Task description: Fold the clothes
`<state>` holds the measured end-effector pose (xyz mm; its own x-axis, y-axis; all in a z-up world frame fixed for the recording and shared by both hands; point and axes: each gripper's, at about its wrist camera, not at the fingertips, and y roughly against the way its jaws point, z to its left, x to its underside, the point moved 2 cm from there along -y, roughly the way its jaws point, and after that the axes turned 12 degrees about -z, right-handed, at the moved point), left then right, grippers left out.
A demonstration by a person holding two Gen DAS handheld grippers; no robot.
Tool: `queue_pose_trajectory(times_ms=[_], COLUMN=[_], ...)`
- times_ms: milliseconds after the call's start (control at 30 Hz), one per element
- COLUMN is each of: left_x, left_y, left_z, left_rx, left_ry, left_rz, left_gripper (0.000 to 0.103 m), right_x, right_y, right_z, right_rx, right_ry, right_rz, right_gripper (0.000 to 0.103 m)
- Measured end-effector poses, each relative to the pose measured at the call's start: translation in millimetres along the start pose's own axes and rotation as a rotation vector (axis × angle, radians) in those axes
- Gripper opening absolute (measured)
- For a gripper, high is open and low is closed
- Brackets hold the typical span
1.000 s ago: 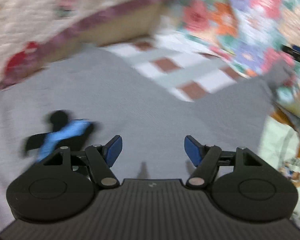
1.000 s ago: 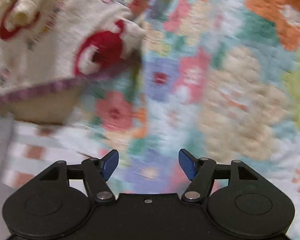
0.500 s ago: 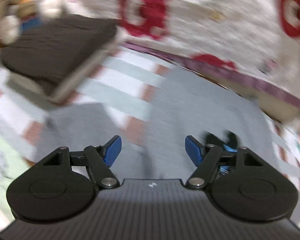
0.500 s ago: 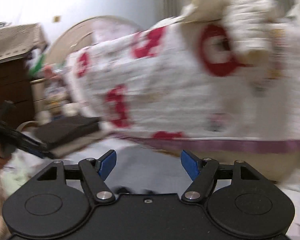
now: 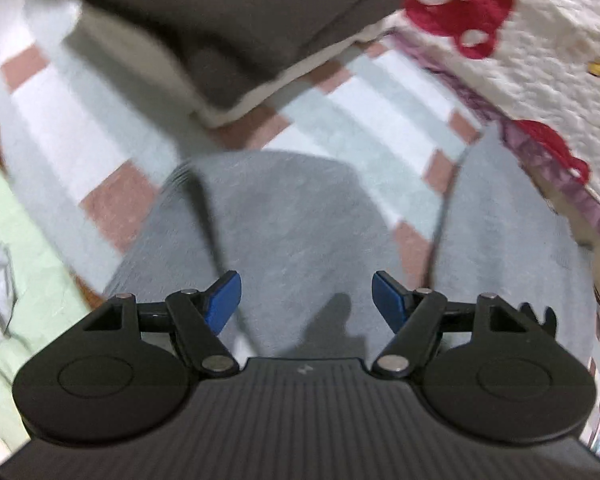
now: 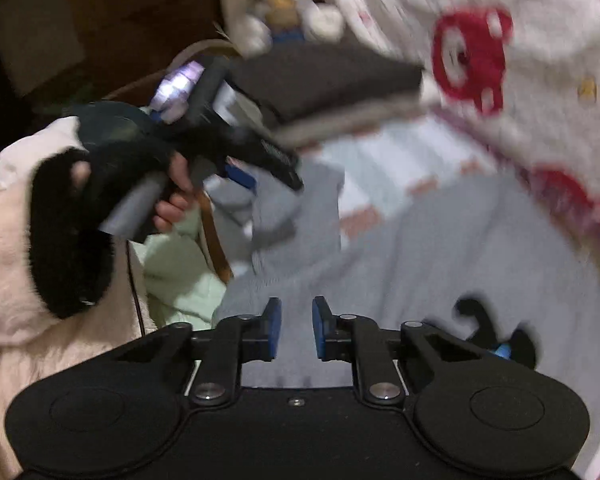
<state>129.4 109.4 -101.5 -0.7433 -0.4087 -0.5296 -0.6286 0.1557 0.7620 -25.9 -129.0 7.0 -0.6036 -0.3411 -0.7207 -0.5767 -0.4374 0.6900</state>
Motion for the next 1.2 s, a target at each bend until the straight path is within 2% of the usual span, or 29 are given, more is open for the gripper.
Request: queue_pose_trajectory(times_ms=[67, 200, 300, 367, 433, 500, 600, 700, 733, 767, 867, 933, 1000, 1067, 1167, 1200], left_x=[7.2, 28.3, 42.0, 43.3, 43.0, 42.8, 42.2, 41.6, 41.4, 41.1, 40.4, 39.8, 36.6, 27.6, 5.9, -1.2], left_y=[-4.1, -13.5, -23.1, -24.1, -24.2, -24.3, -24.4, -24.4, -24.4, -24.4, -24.4, -24.2, -14.6, 3.3, 46.2, 60.7], left_z=[9.9, 20.6, 21.7, 22.1, 14.4, 6.8, -4.8, -16.4, -20.2, -24.1, -35.8, -43.7, -48.1, -48.9, -38.5, -34.8], left_rx=[0.012, 0.079, 0.128, 0.128, 0.115, 0.101, 0.080, 0.059, 0.052, 0.045, 0.023, 0.009, 0.007, 0.001, -0.025, -0.034], left_ry=[0.064, 0.197, 0.265, 0.281, 0.217, 0.152, 0.055, -0.042, -0.074, -0.106, -0.203, -0.267, -0.293, -0.298, -0.266, -0.254], left_rz=[0.039, 0.131, 0.197, 0.184, 0.156, 0.129, 0.087, 0.046, 0.032, 0.018, -0.024, -0.052, -0.109, -0.200, -0.378, -0.437], left_gripper=[0.072, 0.072, 0.072, 0.073, 0.073, 0.073, 0.075, 0.071, 0.061, 0.039, 0.019, 0.010, 0.008, 0.006, 0.006, 0.006], right_x=[17.1, 47.4, 61.0, 69.2, 75.0, 76.5, 79.1, 81.0, 81.4, 82.3, 85.6, 88.3, 90.0, 91.5, 93.0, 93.9], right_y=[-19.5, -50.5, -56.4, -57.3, -60.6, -60.1, -59.4, -63.0, -64.5, -65.2, -67.6, -69.2, -69.5, -69.0, -67.6, -67.3], right_z=[-0.2, 6.1, 18.2, 27.9, 33.2, 33.1, 31.0, 28.4, 28.7, 30.0, 33.2, 34.5, 32.9, 31.5, 34.0, 38.7], right_rx=[0.035, 0.089, 0.094, 0.083, 0.122, 0.081, 0.012, -0.025, -0.029, -0.033, -0.029, -0.011, -0.001, 0.012, 0.040, 0.048], right_ry=[-0.060, -0.131, -0.188, -0.115, -0.017, -0.019, -0.050, -0.075, -0.078, -0.075, -0.064, -0.059, -0.071, -0.081, -0.034, 0.016], right_rz=[-0.012, -0.049, -0.088, -0.090, -0.060, -0.045, -0.043, -0.034, -0.028, -0.020, 0.007, 0.026, 0.031, 0.035, 0.038, 0.041], right_gripper=[0.013, 0.013, 0.016, 0.017, 0.023, 0.034, 0.045, 0.048, 0.048, 0.048, 0.048, 0.048, 0.049, 0.050, 0.052, 0.052])
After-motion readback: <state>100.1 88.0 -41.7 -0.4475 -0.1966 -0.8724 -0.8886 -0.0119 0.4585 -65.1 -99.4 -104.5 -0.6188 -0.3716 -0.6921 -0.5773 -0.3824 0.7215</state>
